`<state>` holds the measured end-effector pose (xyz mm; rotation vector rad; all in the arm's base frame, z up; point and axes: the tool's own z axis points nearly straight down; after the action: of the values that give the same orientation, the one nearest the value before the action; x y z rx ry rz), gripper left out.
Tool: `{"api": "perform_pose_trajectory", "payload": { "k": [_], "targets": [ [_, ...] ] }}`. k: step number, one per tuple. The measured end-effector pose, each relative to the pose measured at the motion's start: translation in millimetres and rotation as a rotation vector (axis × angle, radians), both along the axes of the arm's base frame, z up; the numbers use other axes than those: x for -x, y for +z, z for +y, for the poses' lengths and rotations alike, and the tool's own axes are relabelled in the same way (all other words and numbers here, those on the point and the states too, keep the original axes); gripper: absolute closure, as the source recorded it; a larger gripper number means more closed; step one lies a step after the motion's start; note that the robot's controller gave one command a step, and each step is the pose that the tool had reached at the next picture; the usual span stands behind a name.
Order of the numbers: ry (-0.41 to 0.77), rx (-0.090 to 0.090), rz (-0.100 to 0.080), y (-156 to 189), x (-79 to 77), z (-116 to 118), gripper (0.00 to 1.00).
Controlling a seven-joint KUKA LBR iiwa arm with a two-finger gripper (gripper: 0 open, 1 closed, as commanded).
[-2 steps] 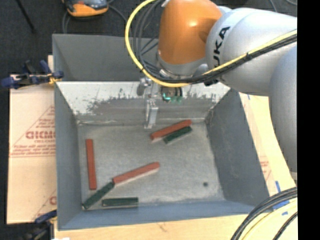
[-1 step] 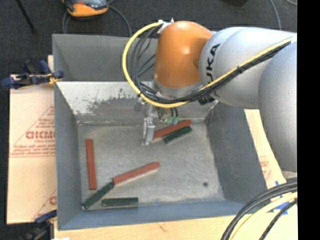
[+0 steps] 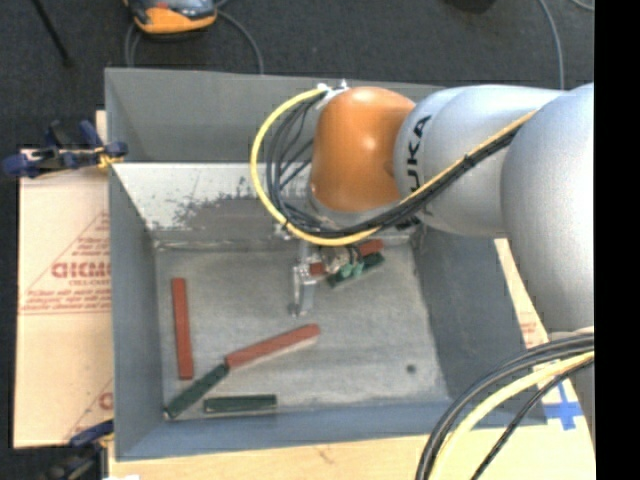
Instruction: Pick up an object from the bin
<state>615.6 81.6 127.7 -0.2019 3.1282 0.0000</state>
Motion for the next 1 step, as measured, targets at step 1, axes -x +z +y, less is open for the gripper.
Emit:
{"api": "perform_pose_trajectory", "payload": {
  "k": [1],
  "targets": [
    [0.086, 0.001, 0.018, -15.9, 35.8, -32.3, 0.0]
  ]
}}
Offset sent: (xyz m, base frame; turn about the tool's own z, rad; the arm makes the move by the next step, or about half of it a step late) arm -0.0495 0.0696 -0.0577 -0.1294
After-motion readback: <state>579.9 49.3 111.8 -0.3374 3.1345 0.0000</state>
